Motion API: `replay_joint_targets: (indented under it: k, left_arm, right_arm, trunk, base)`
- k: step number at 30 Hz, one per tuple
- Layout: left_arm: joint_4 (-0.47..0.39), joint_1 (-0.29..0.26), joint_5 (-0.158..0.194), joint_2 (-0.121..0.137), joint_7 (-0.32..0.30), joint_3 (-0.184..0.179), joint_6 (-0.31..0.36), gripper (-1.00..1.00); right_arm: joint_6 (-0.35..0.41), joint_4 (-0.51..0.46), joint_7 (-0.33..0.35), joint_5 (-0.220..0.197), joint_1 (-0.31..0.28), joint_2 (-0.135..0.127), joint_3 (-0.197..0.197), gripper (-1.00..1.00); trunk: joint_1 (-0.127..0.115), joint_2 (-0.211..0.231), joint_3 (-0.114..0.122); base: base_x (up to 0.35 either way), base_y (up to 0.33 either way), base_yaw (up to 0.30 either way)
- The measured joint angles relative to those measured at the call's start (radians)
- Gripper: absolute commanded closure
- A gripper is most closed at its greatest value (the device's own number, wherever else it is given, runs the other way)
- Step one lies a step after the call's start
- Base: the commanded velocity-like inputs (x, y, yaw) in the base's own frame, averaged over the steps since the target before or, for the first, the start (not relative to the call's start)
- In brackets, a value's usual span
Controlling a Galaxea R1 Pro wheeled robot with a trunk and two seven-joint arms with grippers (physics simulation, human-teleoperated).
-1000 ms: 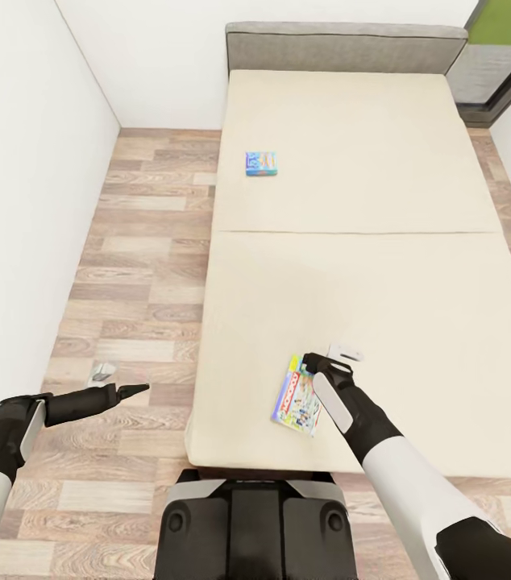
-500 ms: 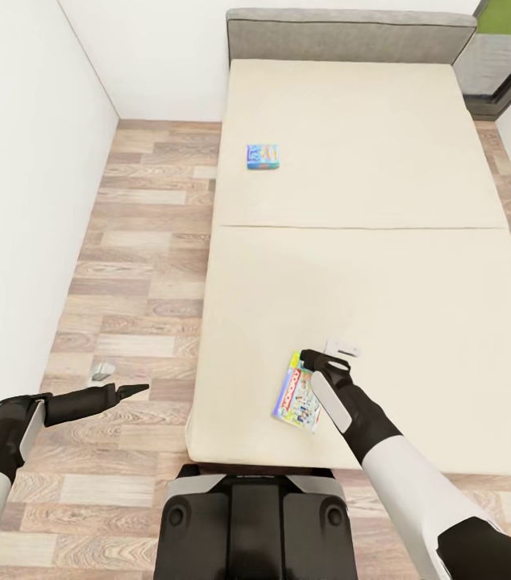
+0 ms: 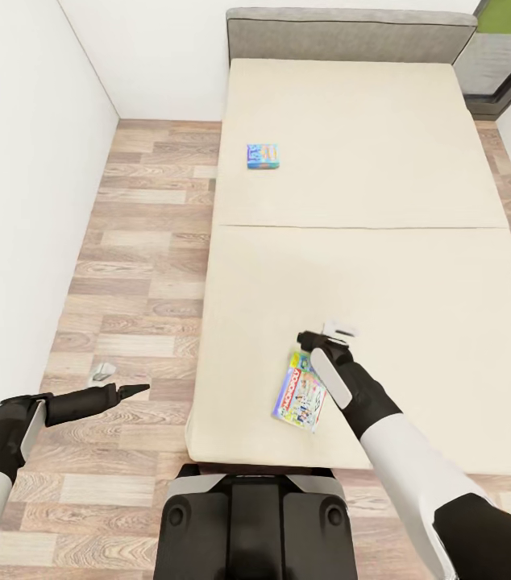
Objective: Put all the toys in the child's room - the three board games (two on the bed and one on the table), the two jigsaw puzzles on the table, and the tennis ball on the table - inside the toy box on the table in the child's room.
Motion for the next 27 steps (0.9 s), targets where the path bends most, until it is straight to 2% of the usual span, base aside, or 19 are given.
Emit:
replay_joint_targets:
  k: [6, 10, 17, 27]
  left_arm:
    - [0.0, 0.0, 0.0, 0.002, -0.001, 0.0, 0.0, -1.0]
    - [0.0, 0.0, 0.0, 0.001, -0.002, 0.0, -0.001, -1.0]
    - [0.0, 0.0, 0.0, 0.003, -0.002, 0.0, -0.001, -1.0]
    - [0.0, 0.0, 0.0, 0.003, -0.002, 0.0, -0.002, -1.0]
  right_arm:
    - [0.011, 0.006, 0.0, -0.002, -0.028, -0.002, -0.002, -1.0]
    - [0.009, 0.048, -0.001, -0.003, -0.054, -0.003, -0.003, -1.0]
    - [-0.004, 0.093, -0.001, 0.002, -0.063, -0.008, -0.004, -1.0]
    - [-0.007, 0.103, 0.0, 0.009, -0.063, -0.016, -0.004, -1.0]
  trunk:
    - [0.0, 0.0, 0.0]
    - [0.0, 0.0, 0.0]
    - [0.0, 0.0, 0.0]
    - [0.0, 0.0, 0.0]
  base:
    - [0.0, 0.0, 0.0]
    - [0.0, 0.0, 0.0]
    - [0.0, 0.0, 0.0]
    - [0.0, 0.0, 0.0]
